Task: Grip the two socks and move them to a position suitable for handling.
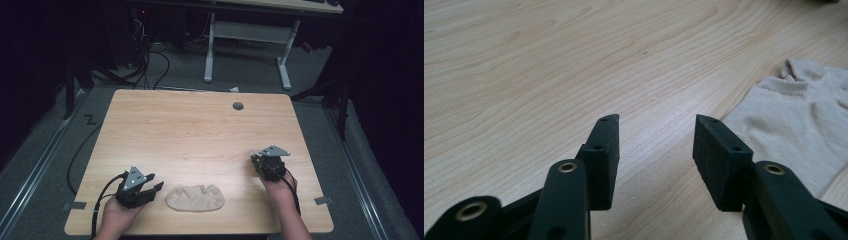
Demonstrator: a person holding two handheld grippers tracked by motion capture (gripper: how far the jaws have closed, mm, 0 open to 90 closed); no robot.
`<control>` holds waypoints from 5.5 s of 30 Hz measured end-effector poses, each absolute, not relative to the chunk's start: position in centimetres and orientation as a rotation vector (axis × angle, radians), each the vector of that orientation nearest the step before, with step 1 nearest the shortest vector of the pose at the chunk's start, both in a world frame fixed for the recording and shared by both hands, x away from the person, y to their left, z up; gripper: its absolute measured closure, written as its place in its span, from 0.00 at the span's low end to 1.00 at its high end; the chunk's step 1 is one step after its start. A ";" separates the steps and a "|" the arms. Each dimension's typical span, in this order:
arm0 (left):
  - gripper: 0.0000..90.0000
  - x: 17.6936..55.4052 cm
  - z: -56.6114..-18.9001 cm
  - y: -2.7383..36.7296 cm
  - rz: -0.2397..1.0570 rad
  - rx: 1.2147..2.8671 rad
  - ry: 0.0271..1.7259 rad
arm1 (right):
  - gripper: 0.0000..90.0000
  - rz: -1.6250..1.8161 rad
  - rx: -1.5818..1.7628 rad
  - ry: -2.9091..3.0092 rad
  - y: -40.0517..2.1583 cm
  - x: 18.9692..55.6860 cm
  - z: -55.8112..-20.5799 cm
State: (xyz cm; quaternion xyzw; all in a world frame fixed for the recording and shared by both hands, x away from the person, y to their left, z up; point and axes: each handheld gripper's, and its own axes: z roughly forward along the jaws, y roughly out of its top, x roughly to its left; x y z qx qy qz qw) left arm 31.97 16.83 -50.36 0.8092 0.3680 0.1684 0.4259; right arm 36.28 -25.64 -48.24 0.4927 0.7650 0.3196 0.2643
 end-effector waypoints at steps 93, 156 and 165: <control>0.61 36.1 -50.6 5.2 0.251 2.183 0.865 | 0.86 0.941 1.358 2.205 -21.0 35.4 -52.3; 0.98 28.2 -49.3 13.5 0.372 2.132 0.908 | 0.95 1.058 1.048 2.268 -16.7 28.1 -49.4; 0.97 27.4 -50.0 13.7 0.364 2.160 0.924 | 0.95 1.039 1.042 2.329 -16.3 27.6 -50.4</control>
